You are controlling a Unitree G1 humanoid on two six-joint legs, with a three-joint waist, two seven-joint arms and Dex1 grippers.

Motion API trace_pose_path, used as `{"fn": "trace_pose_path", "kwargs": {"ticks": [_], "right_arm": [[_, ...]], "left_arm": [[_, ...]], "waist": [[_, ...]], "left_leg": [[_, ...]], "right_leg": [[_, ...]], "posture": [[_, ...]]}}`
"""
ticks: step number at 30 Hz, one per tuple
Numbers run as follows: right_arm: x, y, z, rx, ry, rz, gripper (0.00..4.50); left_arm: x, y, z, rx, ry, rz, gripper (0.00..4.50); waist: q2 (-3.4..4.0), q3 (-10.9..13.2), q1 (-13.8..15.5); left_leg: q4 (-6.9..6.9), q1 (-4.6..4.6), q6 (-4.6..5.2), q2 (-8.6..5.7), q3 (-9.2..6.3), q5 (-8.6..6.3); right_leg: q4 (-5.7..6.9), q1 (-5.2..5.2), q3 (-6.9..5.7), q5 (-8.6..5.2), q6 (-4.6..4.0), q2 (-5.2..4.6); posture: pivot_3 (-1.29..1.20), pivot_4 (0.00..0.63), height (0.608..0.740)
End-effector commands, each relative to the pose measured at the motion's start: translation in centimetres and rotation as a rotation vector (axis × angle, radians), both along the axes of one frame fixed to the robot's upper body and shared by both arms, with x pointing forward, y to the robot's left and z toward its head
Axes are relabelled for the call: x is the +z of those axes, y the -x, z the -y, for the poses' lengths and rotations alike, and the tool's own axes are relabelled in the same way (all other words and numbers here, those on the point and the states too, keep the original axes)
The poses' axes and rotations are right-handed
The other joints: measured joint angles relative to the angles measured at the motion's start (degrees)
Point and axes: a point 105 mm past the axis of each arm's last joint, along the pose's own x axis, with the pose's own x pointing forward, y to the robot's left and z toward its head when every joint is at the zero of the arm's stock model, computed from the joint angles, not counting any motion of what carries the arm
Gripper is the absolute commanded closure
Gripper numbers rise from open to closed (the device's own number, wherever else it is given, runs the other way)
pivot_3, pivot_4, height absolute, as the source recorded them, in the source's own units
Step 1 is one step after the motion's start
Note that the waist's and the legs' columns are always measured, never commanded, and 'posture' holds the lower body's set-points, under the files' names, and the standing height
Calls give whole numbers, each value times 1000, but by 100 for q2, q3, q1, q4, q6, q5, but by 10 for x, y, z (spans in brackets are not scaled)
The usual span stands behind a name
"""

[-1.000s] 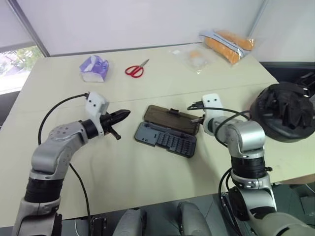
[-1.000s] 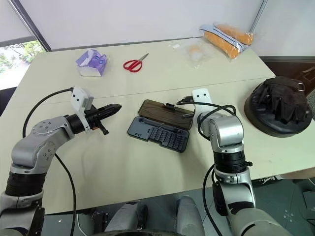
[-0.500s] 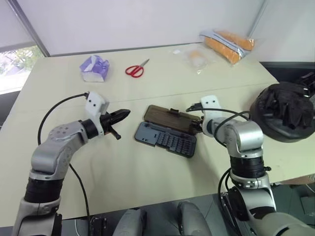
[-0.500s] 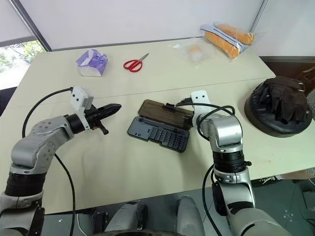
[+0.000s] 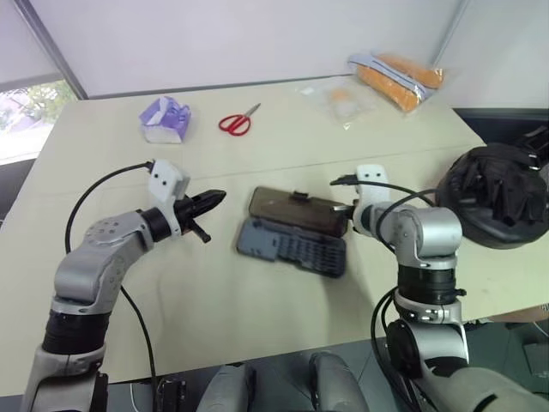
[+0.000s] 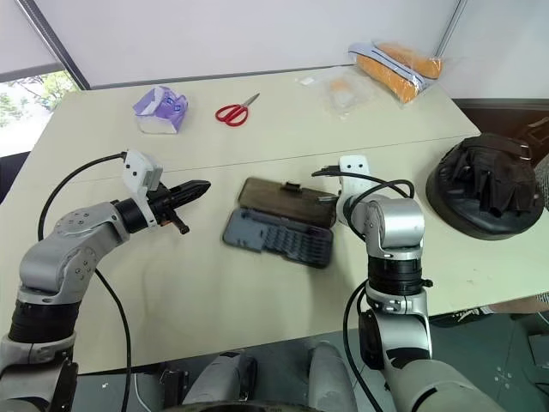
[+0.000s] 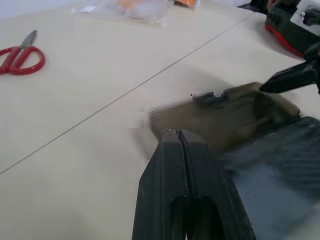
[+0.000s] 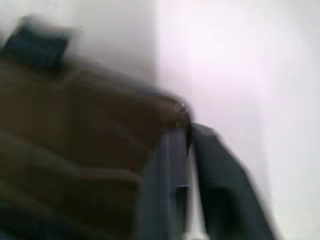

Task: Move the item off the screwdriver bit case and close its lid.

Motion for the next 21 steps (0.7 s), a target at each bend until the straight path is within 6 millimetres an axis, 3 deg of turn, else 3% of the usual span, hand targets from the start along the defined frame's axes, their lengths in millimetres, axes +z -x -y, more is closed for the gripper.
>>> {"fn": "trace_pose_path", "kwargs": {"ticks": [1,9,21], "right_arm": [[-18,7,2,0,3,-88,4478],[-14,7,2,17,17,-94,4478],[-13,22,-4,39,-15,-71,4478]], "left_arm": [[14,2,-3,8,-11,63,4500],[15,2,-5,19,-9,69,4500],[14,2,-6,15,-7,62,4500]], "waist": [[-5,-3,-1],[-4,-3,-5],[-4,-3,-1]], "left_leg": [[0,1,0,0,0,0],[1,2,0,0,1,0],[0,1,0,0,-1,0]], "right_leg": [[0,2,0,0,0,0],[-1,3,0,0,0,0],[-1,2,0,0,0,0]], "posture": [[0,150,740],[0,150,740],[0,150,740]]}}
